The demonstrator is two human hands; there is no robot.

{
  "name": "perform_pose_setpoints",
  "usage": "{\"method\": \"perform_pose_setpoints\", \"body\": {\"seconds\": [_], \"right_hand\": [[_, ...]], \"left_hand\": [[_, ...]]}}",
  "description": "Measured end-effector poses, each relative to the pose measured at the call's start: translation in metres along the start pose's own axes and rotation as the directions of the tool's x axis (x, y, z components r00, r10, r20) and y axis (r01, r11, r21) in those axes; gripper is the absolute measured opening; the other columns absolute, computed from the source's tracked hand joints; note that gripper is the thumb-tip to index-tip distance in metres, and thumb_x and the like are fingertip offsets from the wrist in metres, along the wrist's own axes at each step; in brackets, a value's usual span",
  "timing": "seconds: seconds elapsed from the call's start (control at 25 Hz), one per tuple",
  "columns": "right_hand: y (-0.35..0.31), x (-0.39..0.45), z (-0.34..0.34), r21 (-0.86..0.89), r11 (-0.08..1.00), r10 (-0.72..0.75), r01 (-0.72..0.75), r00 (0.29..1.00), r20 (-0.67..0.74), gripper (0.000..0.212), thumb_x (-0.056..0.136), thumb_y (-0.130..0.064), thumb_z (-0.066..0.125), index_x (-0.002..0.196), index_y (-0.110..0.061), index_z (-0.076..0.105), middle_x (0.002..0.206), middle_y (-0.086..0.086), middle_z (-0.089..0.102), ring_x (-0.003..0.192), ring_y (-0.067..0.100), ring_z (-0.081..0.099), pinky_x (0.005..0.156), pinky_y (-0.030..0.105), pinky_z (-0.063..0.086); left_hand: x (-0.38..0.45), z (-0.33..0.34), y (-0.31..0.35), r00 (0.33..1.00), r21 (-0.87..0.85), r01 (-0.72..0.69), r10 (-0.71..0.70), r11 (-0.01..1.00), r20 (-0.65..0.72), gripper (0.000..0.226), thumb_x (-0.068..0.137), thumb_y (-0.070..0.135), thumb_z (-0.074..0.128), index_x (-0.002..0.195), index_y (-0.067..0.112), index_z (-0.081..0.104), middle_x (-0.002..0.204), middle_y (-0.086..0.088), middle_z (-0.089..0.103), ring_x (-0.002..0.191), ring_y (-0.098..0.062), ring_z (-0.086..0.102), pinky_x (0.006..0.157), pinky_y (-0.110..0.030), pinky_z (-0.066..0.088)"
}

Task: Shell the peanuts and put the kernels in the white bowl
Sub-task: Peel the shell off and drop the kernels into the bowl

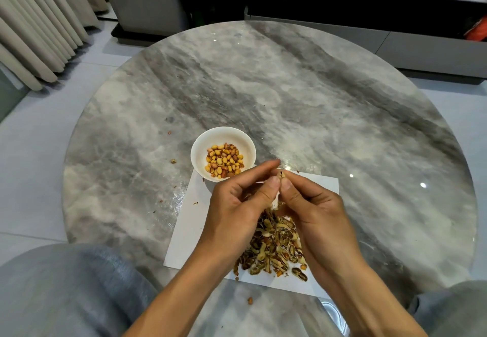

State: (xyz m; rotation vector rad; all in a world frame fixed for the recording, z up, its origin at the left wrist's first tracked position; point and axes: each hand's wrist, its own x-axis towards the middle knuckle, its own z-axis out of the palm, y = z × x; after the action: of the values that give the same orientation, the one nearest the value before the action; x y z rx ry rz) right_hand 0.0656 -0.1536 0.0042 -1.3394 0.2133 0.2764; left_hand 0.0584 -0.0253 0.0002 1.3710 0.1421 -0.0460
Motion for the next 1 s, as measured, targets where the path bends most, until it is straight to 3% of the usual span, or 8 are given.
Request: {"method": "perform_pose_setpoints", "body": {"seconds": [0.16, 0.32, 0.52, 0.64, 0.88, 1.0], "right_hand": [[-0.012, 0.003, -0.01, -0.106, 0.994, 0.005, -0.001, 0.999, 0.038, 0.015, 0.085, -0.017, 0.07, 0.095, -0.018, 0.081, 0.095, 0.006, 0.078, 0.087, 0.02, 0.07, 0.08, 0.037, 0.052], [-0.025, 0.003, -0.019, -0.303, 0.946, -0.085, 0.113, 0.991, 0.105, 0.016, 0.083, -0.008, 0.074, 0.085, -0.023, 0.08, 0.083, -0.002, 0.078, 0.08, 0.009, 0.073, 0.073, 0.02, 0.055], [-0.024, 0.003, -0.021, -0.205, 0.974, -0.08, 0.1, 0.992, 0.103, 0.013, 0.078, -0.008, 0.073, 0.089, -0.007, 0.08, 0.081, 0.007, 0.078, 0.075, 0.013, 0.072, 0.07, 0.019, 0.054], [-0.023, 0.003, -0.019, -0.135, 0.989, -0.052, 0.064, 0.995, 0.087, 0.019, 0.071, -0.016, 0.073, 0.086, -0.008, 0.08, 0.083, 0.012, 0.077, 0.075, 0.017, 0.071, 0.072, 0.022, 0.056], [-0.018, 0.001, -0.016, -0.103, 0.993, -0.058, 0.063, 0.997, 0.059, 0.022, 0.073, -0.013, 0.072, 0.09, -0.002, 0.078, 0.085, 0.016, 0.077, 0.076, 0.019, 0.071, 0.073, 0.022, 0.056], [-0.023, 0.002, -0.018, -0.186, 0.98, -0.059, 0.077, 0.993, 0.1, 0.015, 0.077, -0.01, 0.073, 0.091, -0.008, 0.08, 0.085, 0.01, 0.078, 0.078, 0.019, 0.073, 0.073, 0.023, 0.057]], "left_hand": [[0.003, -0.01, 0.001, 0.984, 0.294, -0.178, 0.166, 0.939, 0.063, 0.035, 0.083, 0.002, 0.077, 0.112, 0.023, 0.076, 0.106, 0.008, 0.071, 0.094, -0.014, 0.071, 0.086, -0.03, 0.059], [0.003, -0.013, 0.004, 0.946, 0.474, -0.32, 0.304, 0.82, 0.114, 0.033, 0.079, 0.006, 0.081, 0.106, 0.024, 0.077, 0.094, 0.011, 0.074, 0.085, -0.008, 0.071, 0.076, -0.026, 0.06], [0.001, -0.011, 0.002, 0.952, 0.389, -0.299, 0.297, 0.872, 0.067, 0.03, 0.077, 0.006, 0.082, 0.104, 0.017, 0.079, 0.088, 0.008, 0.075, 0.081, -0.01, 0.072, 0.072, -0.022, 0.059], [0.002, -0.01, 0.001, 0.955, 0.335, -0.29, 0.291, 0.896, 0.048, 0.029, 0.076, 0.004, 0.082, 0.103, 0.015, 0.079, 0.086, 0.006, 0.074, 0.079, -0.012, 0.072, 0.071, -0.022, 0.059], [0.0, -0.009, 0.0, 0.952, 0.311, -0.298, 0.305, 0.903, 0.026, 0.031, 0.076, 0.002, 0.082, 0.102, 0.018, 0.078, 0.086, 0.004, 0.073, 0.078, -0.015, 0.073, 0.071, -0.028, 0.061], [0.002, -0.013, 0.002, 0.959, 0.371, -0.283, 0.274, 0.885, 0.077, 0.029, 0.078, 0.004, 0.081, 0.103, 0.018, 0.078, 0.088, 0.005, 0.074, 0.083, -0.014, 0.073, 0.074, -0.031, 0.062]]}}
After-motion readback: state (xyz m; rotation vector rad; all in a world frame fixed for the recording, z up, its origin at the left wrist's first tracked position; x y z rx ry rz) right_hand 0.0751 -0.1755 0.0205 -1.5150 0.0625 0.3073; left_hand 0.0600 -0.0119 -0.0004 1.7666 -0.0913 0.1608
